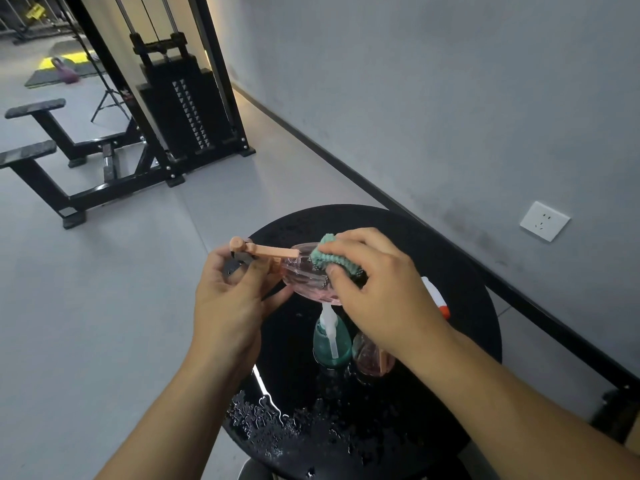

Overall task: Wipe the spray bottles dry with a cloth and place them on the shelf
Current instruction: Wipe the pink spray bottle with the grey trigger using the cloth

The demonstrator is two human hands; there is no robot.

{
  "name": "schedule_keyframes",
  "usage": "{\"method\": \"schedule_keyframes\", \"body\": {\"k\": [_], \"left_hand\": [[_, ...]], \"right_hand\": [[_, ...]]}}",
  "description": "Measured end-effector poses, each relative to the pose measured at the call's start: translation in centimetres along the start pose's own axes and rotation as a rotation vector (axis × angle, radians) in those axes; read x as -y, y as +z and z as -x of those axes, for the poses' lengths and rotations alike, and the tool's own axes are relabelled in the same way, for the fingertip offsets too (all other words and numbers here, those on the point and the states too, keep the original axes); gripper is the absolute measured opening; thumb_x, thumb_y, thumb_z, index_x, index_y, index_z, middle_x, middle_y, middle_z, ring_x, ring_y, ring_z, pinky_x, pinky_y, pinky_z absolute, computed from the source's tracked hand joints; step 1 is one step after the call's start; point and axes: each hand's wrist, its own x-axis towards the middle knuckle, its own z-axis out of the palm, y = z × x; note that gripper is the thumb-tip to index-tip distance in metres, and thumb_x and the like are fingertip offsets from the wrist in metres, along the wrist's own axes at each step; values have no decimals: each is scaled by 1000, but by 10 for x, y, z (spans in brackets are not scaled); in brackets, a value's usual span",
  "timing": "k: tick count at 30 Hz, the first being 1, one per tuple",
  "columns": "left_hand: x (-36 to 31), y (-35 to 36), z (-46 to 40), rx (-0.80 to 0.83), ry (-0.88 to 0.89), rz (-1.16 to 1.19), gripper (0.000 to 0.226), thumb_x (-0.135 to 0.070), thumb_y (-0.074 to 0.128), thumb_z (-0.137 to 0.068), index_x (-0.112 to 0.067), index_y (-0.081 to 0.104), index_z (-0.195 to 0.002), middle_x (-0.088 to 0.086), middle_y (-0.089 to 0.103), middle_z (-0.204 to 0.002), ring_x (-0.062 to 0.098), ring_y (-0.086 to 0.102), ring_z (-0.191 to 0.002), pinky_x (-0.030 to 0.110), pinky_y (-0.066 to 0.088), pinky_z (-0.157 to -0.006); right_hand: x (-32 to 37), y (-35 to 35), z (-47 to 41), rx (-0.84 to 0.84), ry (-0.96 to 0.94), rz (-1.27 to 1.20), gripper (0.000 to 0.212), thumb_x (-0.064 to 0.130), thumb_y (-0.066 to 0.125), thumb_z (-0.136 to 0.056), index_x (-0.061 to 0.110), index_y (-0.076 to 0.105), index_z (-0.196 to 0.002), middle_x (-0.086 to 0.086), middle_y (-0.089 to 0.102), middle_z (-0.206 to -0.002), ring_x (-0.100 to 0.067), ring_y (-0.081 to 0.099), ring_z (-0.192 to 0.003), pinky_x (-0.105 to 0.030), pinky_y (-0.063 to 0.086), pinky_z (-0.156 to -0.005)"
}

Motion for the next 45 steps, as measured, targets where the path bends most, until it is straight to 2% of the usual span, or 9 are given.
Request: {"method": "schedule_keyframes", "body": {"k": [5,9,15,18,21,26,31,37,45], "left_hand": [[-2,-1,-2,-26,7,27,18,-11,64,-105,-17,58,-121,11,75,-99,30,78,-95,51,67,-84],[1,-1,-1,-9,8,11,16,-11,65,-104,-18,59,-116,8,73,-90,27,77,-88,48,68,-80],[-4,-3,-4,-41,5,40,18,-9,62,-106,-18,58,-121,19,72,-110,34,76,-101,49,68,-82],[-1,1,-1,-15,-1,24,17,-9,62,-106,-19,59,-119,18,72,-109,27,78,-92,45,68,-79],[1,0,0,-1,8,9,17,-10,63,-106,-19,59,-119,19,72,-110,30,76,-97,48,68,-82],[-3,-2,-2,-16,20,31,22,-13,64,-105,-16,57,-125,18,72,-111,34,77,-103,53,66,-87],[3,0,1,8,17,-4,18,-10,64,-105,-20,59,-118,17,75,-110,28,76,-97,51,67,-86],[-2,-4,-3,-21,19,17,24,-13,64,-105,-16,57,-128,18,73,-111,33,78,-102,51,66,-86],[-2,-4,-2,21,14,-1,21,-10,63,-104,-18,59,-123,17,74,-110,29,76,-97,52,67,-86]], "right_hand": [[-4,-3,-2,-80,62,-28,32,20,62,-101,30,68,-131,20,54,-129,2,54,-115,1,46,-84],[1,0,0,5,-24,27,32,22,62,-101,31,68,-131,20,52,-132,3,48,-119,-9,53,-87],[-6,-9,-4,-96,78,-44,32,20,66,-98,29,70,-129,20,58,-124,2,59,-111,-6,52,-87],[0,-5,-1,-47,7,-11,32,21,65,-99,30,69,-130,21,54,-130,3,52,-118,-10,52,-92],[3,-3,0,7,-56,47,32,23,65,-99,31,69,-130,19,55,-132,-1,52,-121,-17,55,-94],[-5,-10,-4,-87,43,-27,31,22,66,-98,30,70,-128,22,57,-125,2,57,-114,-18,56,-92],[2,-4,0,33,-52,44,32,24,66,-99,31,69,-130,20,54,-133,0,52,-121,-12,53,-93],[-6,-10,-3,-23,28,-26,30,25,66,-99,32,70,-127,22,56,-128,0,56,-118,-16,55,-94],[-3,-10,-2,-8,-10,-63,30,25,69,-97,35,72,-124,23,56,-130,-2,51,-127,-21,54,-99]]}}
